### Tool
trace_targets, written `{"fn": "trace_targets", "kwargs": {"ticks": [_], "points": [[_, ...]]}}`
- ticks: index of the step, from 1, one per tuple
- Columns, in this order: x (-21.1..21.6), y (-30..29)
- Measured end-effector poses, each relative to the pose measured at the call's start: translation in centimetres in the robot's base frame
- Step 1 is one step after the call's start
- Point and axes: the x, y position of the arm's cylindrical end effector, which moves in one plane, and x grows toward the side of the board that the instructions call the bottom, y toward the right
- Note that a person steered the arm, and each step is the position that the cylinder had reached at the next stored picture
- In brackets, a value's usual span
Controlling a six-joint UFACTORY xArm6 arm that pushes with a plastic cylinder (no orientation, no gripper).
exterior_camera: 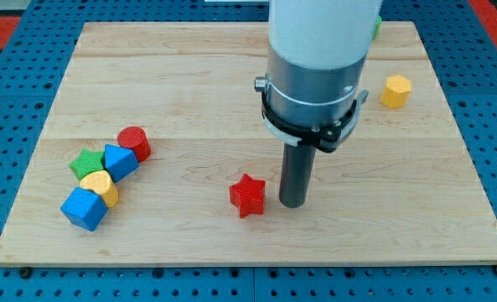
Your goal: Push the red star below the blue triangle
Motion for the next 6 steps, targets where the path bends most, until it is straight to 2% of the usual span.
{"fn": "trace_targets", "kwargs": {"ticks": [2,4,5,6], "points": [[0.1,-8.3],[-2.2,-16.3],[-3.1,-12.9],[-3.5,-1.7]]}}
